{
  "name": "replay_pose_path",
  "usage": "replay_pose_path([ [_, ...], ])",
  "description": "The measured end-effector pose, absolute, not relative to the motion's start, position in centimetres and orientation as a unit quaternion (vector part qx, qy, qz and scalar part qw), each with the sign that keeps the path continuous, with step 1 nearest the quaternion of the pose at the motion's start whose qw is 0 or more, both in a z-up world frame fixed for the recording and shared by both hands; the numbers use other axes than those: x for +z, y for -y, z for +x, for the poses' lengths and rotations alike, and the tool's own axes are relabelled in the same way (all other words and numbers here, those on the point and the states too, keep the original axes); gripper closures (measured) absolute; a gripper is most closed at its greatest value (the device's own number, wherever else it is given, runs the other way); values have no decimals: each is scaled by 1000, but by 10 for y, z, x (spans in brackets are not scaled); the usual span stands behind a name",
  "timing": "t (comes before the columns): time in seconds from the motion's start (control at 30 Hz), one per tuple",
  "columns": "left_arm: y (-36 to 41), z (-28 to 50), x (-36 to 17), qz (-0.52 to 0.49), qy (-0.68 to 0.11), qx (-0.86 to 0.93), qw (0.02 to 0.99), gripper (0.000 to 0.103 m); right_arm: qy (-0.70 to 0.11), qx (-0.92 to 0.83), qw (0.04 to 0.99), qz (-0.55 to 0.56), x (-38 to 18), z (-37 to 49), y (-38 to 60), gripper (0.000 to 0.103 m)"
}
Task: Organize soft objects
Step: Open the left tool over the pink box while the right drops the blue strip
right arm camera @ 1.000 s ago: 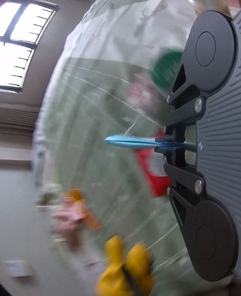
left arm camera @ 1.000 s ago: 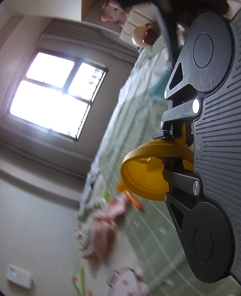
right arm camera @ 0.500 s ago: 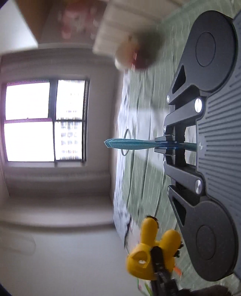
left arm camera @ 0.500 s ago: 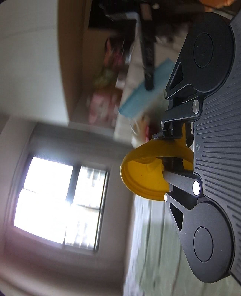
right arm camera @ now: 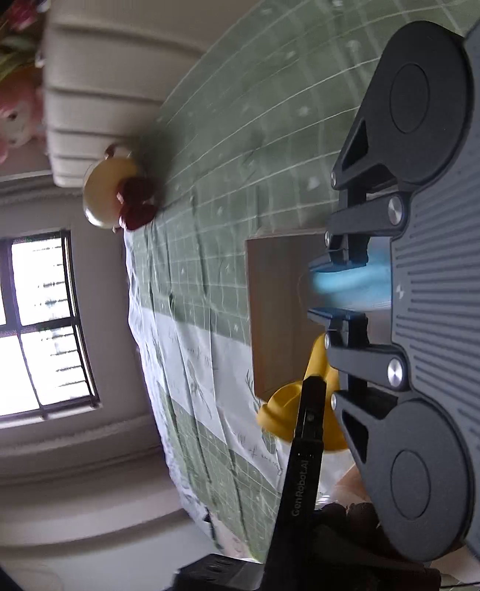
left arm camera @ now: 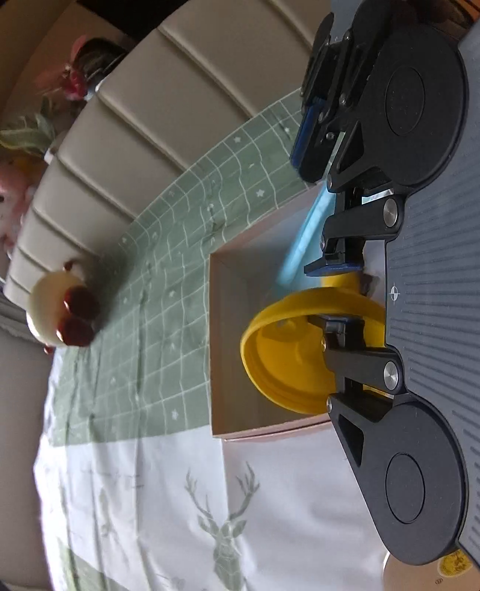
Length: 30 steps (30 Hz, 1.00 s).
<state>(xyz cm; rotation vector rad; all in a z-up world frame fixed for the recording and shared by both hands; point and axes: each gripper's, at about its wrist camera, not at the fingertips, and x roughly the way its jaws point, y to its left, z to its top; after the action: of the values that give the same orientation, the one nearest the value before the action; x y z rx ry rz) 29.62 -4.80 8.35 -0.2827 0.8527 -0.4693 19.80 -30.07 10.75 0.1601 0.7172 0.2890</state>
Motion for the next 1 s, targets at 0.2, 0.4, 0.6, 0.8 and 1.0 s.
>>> replay_pose_path([
  [0.2, 16, 263, 138, -181, -262, -235, 918, 71, -337, 133, 927, 95, 131, 183, 304, 66],
  [0.4, -37, 204, 168, -136, -219, -206, 944, 71, -351, 105, 923, 115, 128, 168, 301, 57],
  [0.6, -133, 108, 148, -161, -212, -134, 955, 71, -422, 56, 896, 127, 93, 169, 307, 80],
  [0.8, -207, 34, 119, -181, -215, -45, 959, 71, -413, 33, 908, 67, 115, 169, 276, 96],
  [1.0, -250, -2, 95, -239, -208, -15, 948, 71, -412, 57, 904, 98, 129, 219, 230, 96],
])
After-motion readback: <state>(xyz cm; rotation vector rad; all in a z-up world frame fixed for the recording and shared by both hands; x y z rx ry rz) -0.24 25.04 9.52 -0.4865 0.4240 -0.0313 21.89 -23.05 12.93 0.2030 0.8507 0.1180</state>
